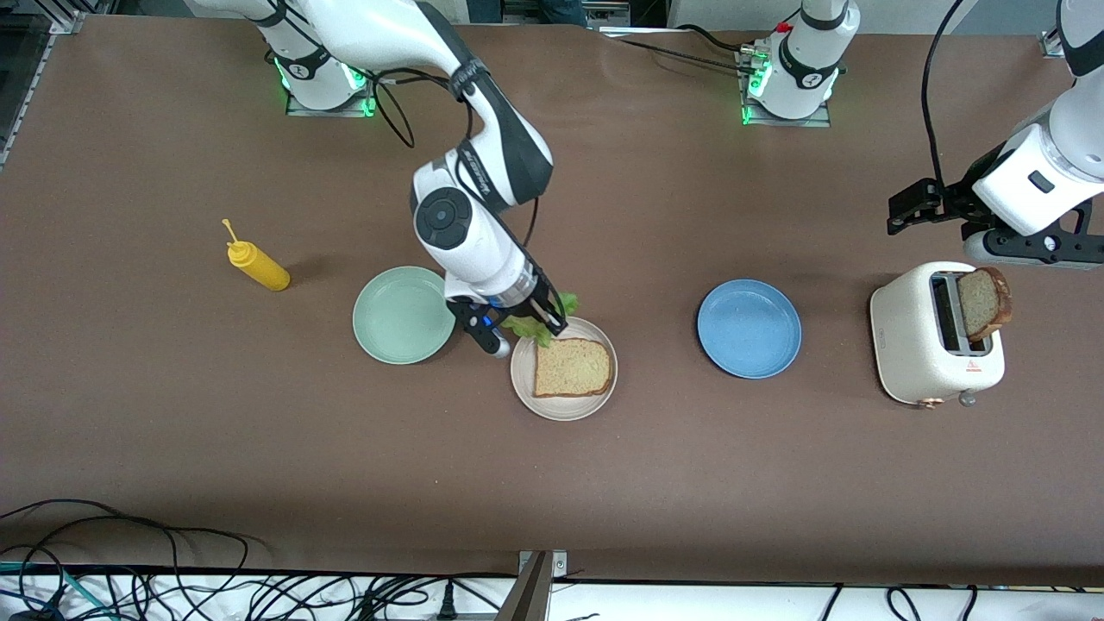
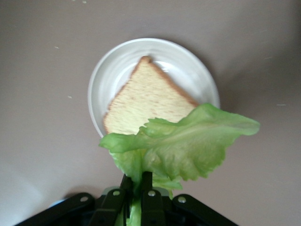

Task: Make sandwich on beige plate with both arms
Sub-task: 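Carry the lettuce onto the bread and open the right gripper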

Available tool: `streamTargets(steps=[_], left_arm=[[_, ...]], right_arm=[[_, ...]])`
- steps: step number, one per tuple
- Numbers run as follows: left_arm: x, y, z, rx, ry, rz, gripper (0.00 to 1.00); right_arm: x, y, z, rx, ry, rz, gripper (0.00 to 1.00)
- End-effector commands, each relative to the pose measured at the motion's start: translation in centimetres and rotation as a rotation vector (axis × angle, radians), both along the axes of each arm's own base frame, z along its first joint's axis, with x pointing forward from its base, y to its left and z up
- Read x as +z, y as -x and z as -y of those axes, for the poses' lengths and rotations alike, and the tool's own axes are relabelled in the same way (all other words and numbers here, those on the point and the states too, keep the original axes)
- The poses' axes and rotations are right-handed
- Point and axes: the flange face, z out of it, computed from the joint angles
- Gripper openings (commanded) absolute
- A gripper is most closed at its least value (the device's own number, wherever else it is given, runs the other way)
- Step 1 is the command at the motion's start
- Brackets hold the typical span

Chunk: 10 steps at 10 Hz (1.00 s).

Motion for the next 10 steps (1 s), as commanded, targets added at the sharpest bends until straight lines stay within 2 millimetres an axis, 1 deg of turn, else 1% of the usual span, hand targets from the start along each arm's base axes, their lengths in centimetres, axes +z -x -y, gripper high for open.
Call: streamTargets(steps=[1, 4, 5, 8, 10], left_arm=[[0.5, -0.3, 0.0, -0.001, -0.020, 0.013, 1.00], [0.5, -0.3, -0.1, -0.002, -0.021, 0.013, 1.00], [0.5, -0.3, -0.1, -0.002, -0.021, 0.013, 1.00], [0.5, -0.3, 0.0, -0.001, -0.020, 0.013, 1.00], [0.5, -0.3, 0.0, -0.001, -0.020, 0.013, 1.00]], right_arm=[[-1.8, -1.7, -0.4, -0.067, -0.050, 0.056, 0.00], [-4.1, -3.1, 0.3, -0.099, -0.063, 0.186, 0.00], [-5.0, -3.2, -0.1, -0.110, -0.072, 0.206, 0.00], [-6.6, -2.5, -1.0, -0.122, -0.106, 0.160, 0.00], [-7.0, -2.4, -1.0, -0.132, -0.129, 0.132, 0.00]])
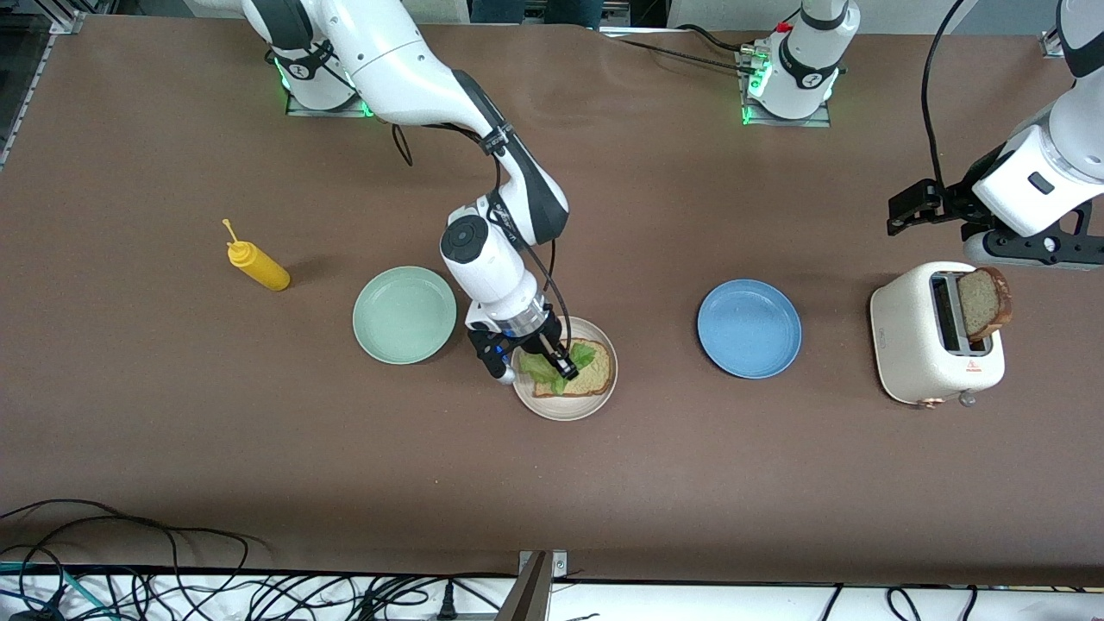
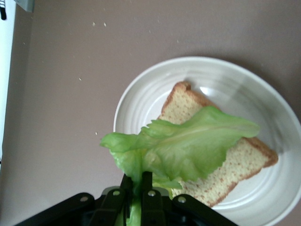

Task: Make sandwich on beige plate with both arms
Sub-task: 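Carry the lettuce onto the bread and open the right gripper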

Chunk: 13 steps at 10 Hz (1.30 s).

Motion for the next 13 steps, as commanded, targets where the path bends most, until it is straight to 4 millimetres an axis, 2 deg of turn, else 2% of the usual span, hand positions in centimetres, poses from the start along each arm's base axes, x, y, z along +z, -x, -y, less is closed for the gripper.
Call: streamTargets(steps=[1, 2, 3, 4, 5, 6, 8, 10, 13], left_arm=[[0.5, -0.2, 0.0, -0.001, -0.020, 0.013, 1.00], [0.5, -0.2, 0.0, -0.001, -0.020, 0.013, 1.00], [0.5, -0.2, 0.0, -0.001, -0.020, 0.013, 1.00], [0.5, -0.2, 0.0, -0.001, -0.020, 0.013, 1.00], [0.5, -0.2, 0.0, -0.001, -0.020, 0.013, 1.00], [0.5, -0.2, 0.0, -0.001, -0.020, 0.013, 1.00], [0.5, -0.2, 0.0, -0.001, -0.020, 0.013, 1.00], [0.5, -0.2, 0.0, -0.001, -0.020, 0.013, 1.00], [0.5, -0.2, 0.0, -0.001, -0.020, 0.013, 1.00]], right_arm=[[0.0, -0.6, -0.4, -0.018, -0.055, -0.014, 0.14], [0.0, -0.6, -0.3, -0.019, -0.054, -0.015, 0.64], [0.1, -0.6, -0.3, -0.024, -0.060, -0.019, 0.87], [0.1, -0.6, -0.3, -0.024, -0.060, -0.019, 0.89], [0.3, -0.7, -0.3, -0.025, -0.061, -0.016, 0.97], [0.4, -0.7, -0.3, -0.027, -0.061, -0.015, 0.99], [1.0, -0.8, -0.3, -0.028, -0.065, -0.017, 1.00], [3.0, -1.2, 0.2, -0.009, -0.042, -0.038, 1.00], [7.5, -3.1, 2.9, 0.000, 0.014, -0.049, 1.00]])
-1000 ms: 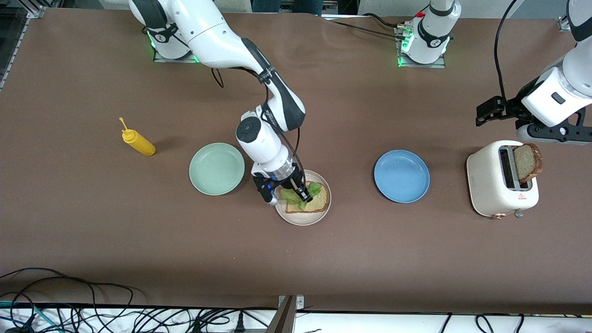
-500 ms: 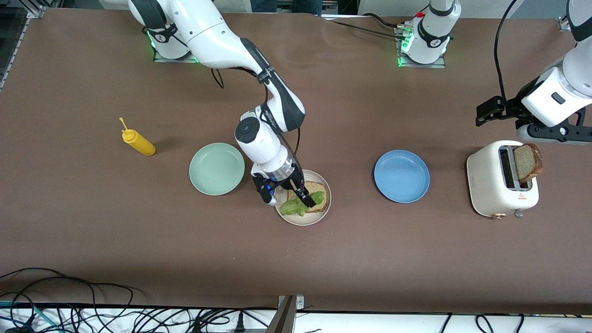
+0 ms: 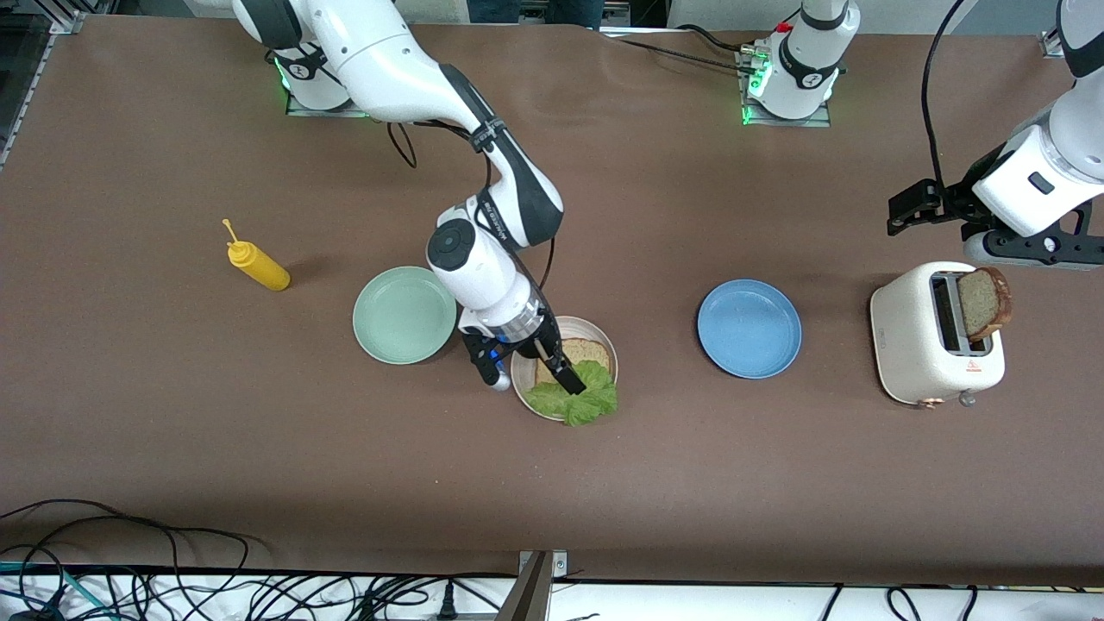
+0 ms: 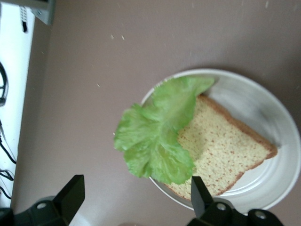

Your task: Make sandwich on beige plate with both arms

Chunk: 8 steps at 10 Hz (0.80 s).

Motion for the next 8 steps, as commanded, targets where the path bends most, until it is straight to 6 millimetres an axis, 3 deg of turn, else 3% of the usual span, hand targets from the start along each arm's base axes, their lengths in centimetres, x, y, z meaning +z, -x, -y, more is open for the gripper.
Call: streamTargets(steps=[1, 3, 4, 8], left_arm=[[0.5, -0.2, -0.1, -0.001, -0.020, 0.013, 1.00], [0.5, -0.2, -0.1, -0.001, -0.020, 0.013, 1.00], [0.5, -0.2, -0.1, -0.001, -0.020, 0.013, 1.00], [0.5, -0.2, -0.1, -0.001, -0.022, 0.013, 1.00]], right_arm=[[4.9, -1.0, 2.2, 0.028, 0.054, -0.013, 1.00], [9.4, -1.7, 6.4, 0.160, 0.201, -0.044, 1.00], [12.3, -2.1, 9.8, 0.259, 0.257, -0.062, 1.00], [20.5, -2.1, 28.0, 0.666, 0.409, -0.146, 0.99]])
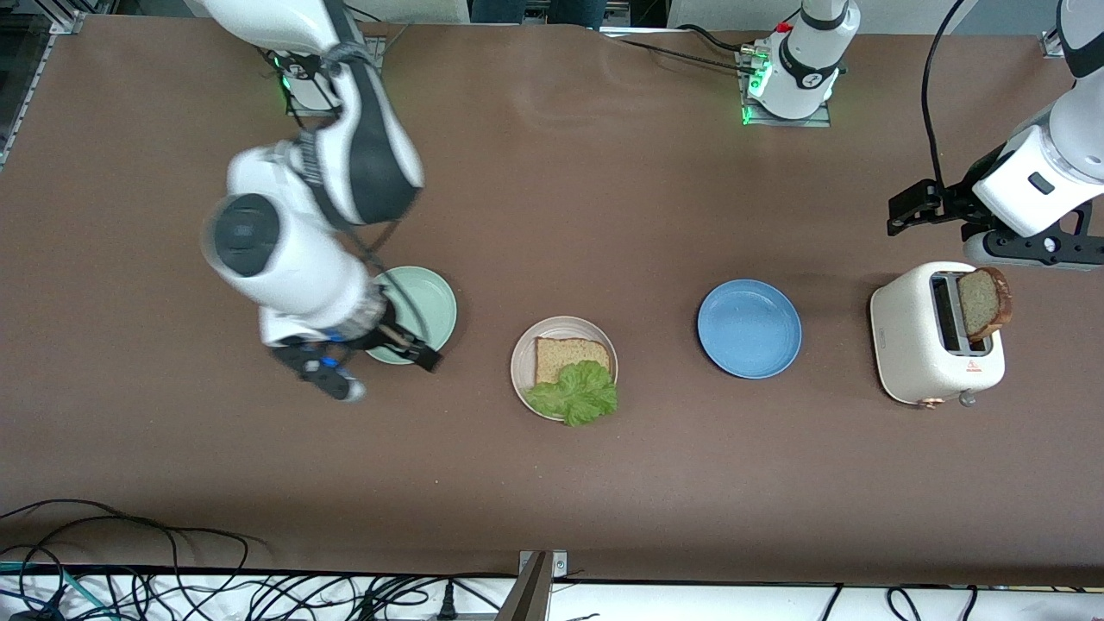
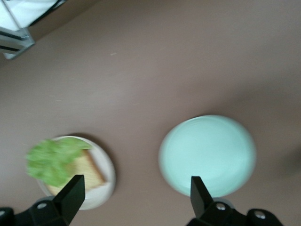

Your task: Make sandwich on beige plate with both arms

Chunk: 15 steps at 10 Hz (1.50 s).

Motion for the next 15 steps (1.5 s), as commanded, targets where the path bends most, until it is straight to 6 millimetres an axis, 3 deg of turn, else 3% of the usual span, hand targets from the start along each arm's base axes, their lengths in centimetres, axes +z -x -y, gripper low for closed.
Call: streamTargets(steps=[1, 4, 6, 8, 9, 12, 15], left_arm=[[0.5, -0.2, -0.1, -0.003, -0.025, 0.013, 1.00], [0.6, -0.3, -0.4, -0.006, -0.022, 0.016, 1.00], [0.6, -0.3, -0.7, -0.003, -0.028, 0.016, 1.00], [0.5, -0.3, -0.8, -0.003, -0.028, 0.013, 1.00], [0.5, -0.3, -0.8, 0.002, -0.030, 0.013, 1.00], [0.3, -0.4, -0.8, 0.005, -0.030, 0.010, 1.00], [0.3, -0.4, -0.8, 0.006, -0.030, 0.010, 1.00]], right_arm=[[3.1, 1.6, 9.9, 0.210, 0.000, -0.038, 0.99], [4.8, 3.2, 22.8, 0.423, 0.021, -0.019, 1.00], [4.6, 5.0, 28.3, 0.447, -0.005, -0.025, 1.00], [3.9, 6.2, 31.1, 0.507, -0.027, -0.026, 1.00], [3.4, 6.8, 31.5, 0.518, -0.023, -0.032, 1.00], [2.2, 6.6, 31.9, 0.571, 0.065, 0.048, 1.00], [2.4, 5.4, 30.7, 0.577, 0.131, 0.093, 1.00]])
